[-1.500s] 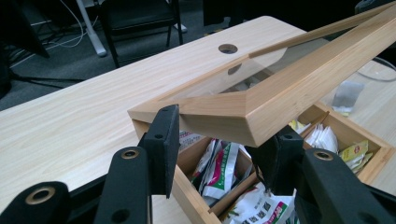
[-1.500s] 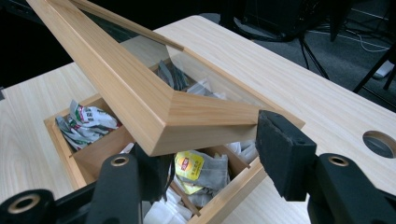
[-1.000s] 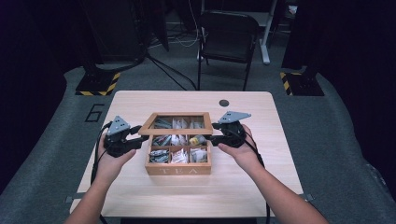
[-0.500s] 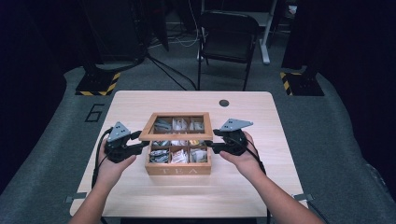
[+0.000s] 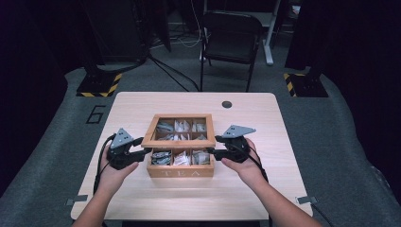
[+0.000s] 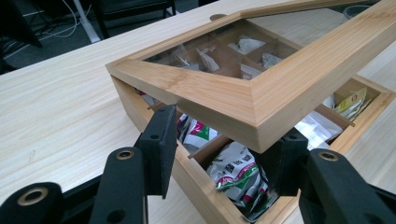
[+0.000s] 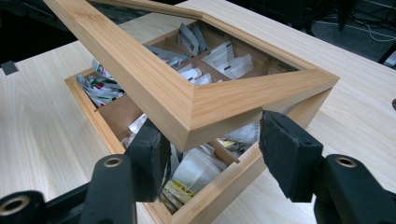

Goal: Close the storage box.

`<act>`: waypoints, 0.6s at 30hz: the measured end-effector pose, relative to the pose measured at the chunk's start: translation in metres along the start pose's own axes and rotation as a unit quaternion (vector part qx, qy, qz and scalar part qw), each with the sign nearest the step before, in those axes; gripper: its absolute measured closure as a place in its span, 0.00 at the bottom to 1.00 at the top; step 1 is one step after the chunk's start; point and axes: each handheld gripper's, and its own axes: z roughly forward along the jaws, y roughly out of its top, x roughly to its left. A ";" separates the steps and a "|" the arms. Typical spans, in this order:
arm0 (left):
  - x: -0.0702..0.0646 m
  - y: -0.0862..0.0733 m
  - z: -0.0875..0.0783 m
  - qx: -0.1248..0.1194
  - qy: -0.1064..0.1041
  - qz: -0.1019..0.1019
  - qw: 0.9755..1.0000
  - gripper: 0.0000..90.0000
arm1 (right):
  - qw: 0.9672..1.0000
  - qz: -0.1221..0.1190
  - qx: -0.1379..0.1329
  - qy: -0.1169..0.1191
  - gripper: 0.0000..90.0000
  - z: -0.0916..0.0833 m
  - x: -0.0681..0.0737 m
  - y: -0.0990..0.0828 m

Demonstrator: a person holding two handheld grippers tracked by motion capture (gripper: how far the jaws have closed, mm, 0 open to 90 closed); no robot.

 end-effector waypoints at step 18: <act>-0.005 -0.017 -0.002 -0.015 -0.005 -0.014 1.000 0.55 | 1.000 -0.006 0.003 -0.007 0.47 0.003 0.006 -0.013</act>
